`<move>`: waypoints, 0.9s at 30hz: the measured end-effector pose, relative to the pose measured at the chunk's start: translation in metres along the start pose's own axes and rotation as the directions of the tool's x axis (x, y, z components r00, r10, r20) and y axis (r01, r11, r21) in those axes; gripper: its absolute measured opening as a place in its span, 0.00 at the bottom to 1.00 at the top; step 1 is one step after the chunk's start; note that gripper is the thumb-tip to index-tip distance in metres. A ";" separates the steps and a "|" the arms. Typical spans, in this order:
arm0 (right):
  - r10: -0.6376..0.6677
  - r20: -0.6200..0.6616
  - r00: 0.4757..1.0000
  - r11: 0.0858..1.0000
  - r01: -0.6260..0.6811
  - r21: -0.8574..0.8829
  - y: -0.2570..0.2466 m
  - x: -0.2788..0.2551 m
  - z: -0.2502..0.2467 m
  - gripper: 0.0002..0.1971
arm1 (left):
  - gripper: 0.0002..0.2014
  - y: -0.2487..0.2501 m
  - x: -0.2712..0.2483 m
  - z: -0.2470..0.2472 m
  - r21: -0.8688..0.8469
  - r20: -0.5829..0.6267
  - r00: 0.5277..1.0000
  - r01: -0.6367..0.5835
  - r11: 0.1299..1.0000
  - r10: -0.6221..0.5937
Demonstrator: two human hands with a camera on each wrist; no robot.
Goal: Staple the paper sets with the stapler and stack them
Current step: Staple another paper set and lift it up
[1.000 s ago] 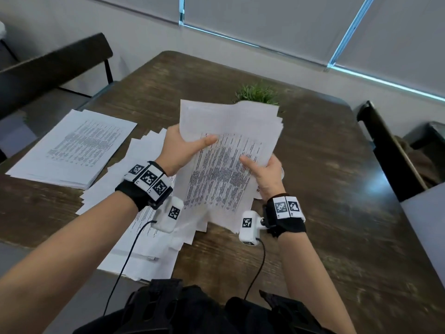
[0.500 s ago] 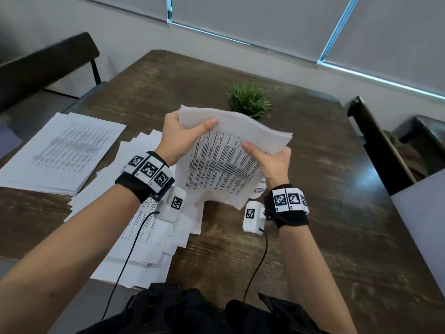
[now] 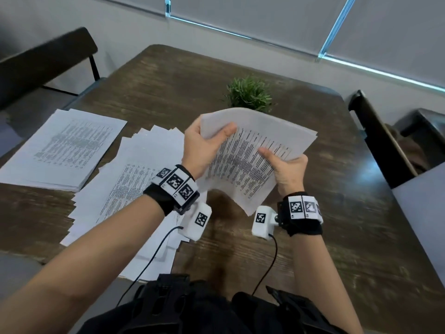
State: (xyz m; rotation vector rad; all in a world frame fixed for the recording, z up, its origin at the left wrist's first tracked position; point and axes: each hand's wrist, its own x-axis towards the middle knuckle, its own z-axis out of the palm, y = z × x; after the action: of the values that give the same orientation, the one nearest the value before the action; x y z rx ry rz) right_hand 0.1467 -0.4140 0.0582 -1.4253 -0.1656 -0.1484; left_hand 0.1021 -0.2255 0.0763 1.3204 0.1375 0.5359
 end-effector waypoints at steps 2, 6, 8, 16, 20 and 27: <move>-0.013 0.014 1.000 1.000 0.013 -0.005 -0.002 0.001 -0.006 0.16 | 0.14 -0.008 -0.001 -0.002 0.056 0.106 0.992 0.062 0.996 -0.068; -0.009 -0.025 1.000 1.000 0.009 -0.013 0.000 -0.004 -0.015 0.16 | 0.12 -0.013 -0.008 -0.007 0.078 0.134 0.987 0.074 0.994 -0.084; -0.026 -0.058 0.998 1.000 0.026 0.006 -0.003 -0.005 -0.018 0.16 | 0.12 -0.007 -0.010 -0.005 0.060 0.132 0.991 0.020 0.998 -0.028; 0.034 -0.010 0.999 0.998 -0.035 -0.058 0.006 -0.013 -0.025 0.16 | 0.13 -0.020 -0.005 -0.007 0.082 0.144 0.985 0.080 0.993 -0.092; 0.007 -0.038 0.999 0.998 -0.010 -0.065 0.003 -0.019 -0.023 0.14 | 0.12 -0.014 -0.008 0.004 0.083 0.169 0.984 0.042 0.996 -0.055; 0.029 -0.019 0.999 0.994 -0.031 -0.107 0.010 -0.022 -0.027 0.15 | 0.12 -0.031 -0.012 -0.002 0.157 0.156 0.984 0.065 0.985 -0.090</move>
State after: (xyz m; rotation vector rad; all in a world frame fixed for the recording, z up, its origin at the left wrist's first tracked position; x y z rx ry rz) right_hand 0.1283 -0.4396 0.0401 -1.5320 -0.1232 -0.1473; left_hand 0.1003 -0.2337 0.0444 1.4952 0.0957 0.3551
